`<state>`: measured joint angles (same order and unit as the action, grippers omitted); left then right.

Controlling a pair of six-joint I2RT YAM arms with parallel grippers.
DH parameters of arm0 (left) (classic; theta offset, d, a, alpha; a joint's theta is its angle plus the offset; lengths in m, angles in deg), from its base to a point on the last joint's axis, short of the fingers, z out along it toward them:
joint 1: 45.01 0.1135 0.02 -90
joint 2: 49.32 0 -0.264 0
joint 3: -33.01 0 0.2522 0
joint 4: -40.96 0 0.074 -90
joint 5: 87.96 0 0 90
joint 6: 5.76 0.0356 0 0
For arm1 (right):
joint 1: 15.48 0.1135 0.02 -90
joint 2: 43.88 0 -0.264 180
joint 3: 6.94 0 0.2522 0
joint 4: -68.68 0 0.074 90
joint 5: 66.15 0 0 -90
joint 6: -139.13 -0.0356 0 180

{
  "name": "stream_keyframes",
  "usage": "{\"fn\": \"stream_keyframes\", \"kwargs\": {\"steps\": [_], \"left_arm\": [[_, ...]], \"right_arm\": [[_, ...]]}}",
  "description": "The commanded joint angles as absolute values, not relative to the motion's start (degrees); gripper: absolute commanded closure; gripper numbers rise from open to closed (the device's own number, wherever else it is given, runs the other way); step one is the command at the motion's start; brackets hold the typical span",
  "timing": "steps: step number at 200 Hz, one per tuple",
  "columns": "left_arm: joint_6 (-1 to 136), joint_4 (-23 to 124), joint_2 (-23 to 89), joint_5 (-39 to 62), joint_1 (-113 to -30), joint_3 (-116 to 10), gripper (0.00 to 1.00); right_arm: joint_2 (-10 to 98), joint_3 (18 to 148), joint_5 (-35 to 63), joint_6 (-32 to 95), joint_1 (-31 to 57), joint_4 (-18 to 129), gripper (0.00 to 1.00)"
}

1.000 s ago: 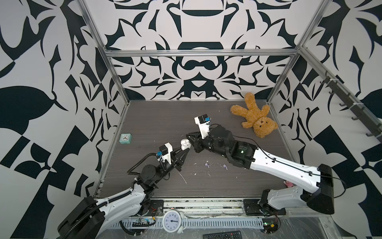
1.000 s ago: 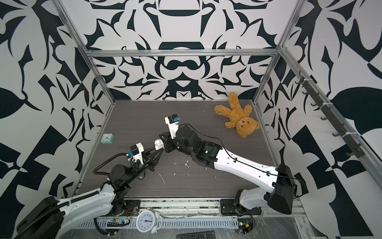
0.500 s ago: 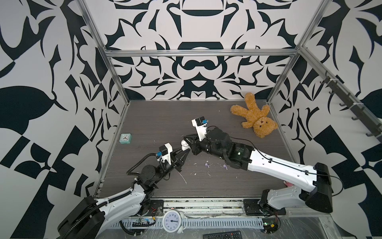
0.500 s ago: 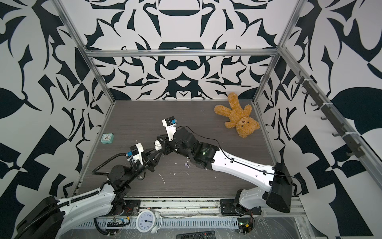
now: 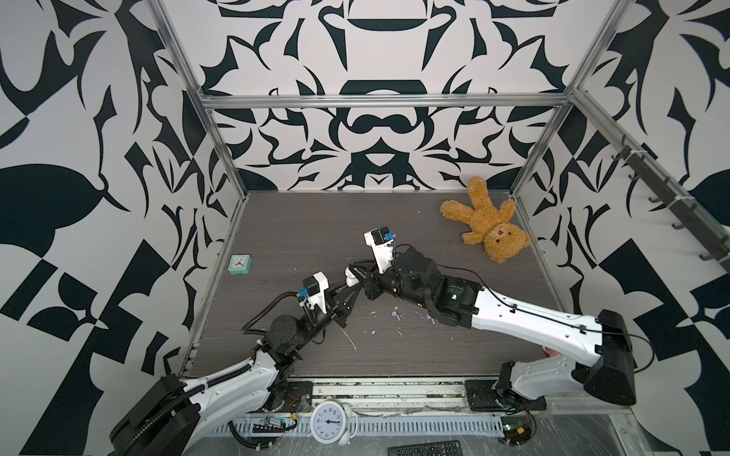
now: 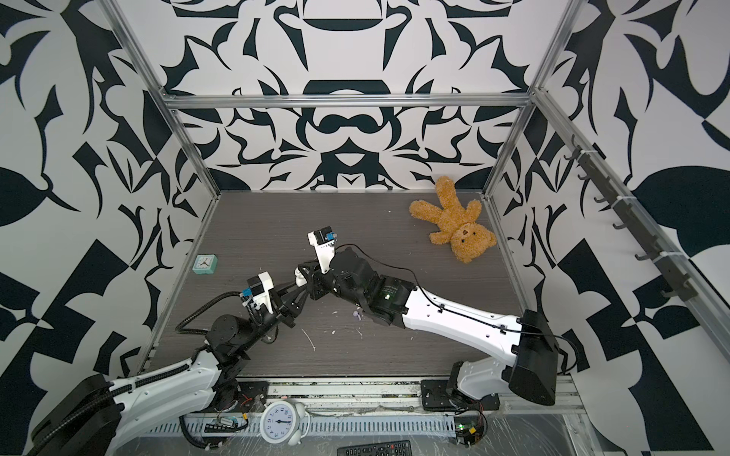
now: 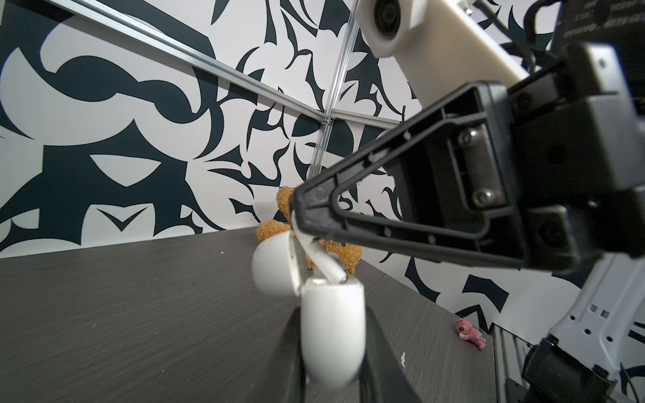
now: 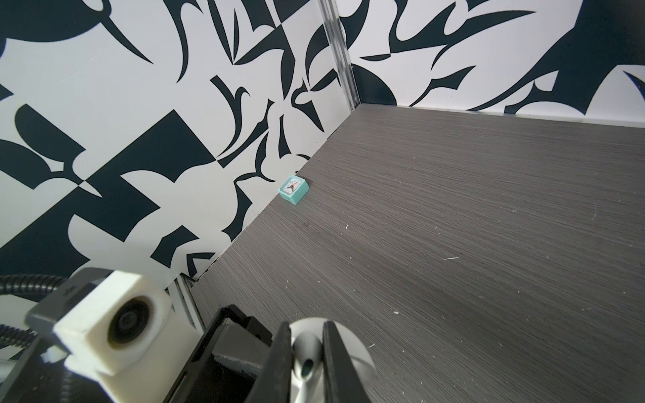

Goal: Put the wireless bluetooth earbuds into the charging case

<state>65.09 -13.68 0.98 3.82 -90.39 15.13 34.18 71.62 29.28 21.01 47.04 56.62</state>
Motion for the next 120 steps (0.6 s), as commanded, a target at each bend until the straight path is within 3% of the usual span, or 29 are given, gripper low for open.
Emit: {"fn": "stream_keyframes", "kwargs": {"steps": [1,120], "left_arm": [[64.1,-18.6,0.5,2.7,-90.5,15.5,1.0],[63.2,-19.8,0.0,0.7,-90.5,15.8,1.0]], "right_arm": [[33.0,70.9,30.5,20.8,47.5,58.0,0.82],[31.2,68.5,31.2,20.5,48.4,59.1,0.82]]}}
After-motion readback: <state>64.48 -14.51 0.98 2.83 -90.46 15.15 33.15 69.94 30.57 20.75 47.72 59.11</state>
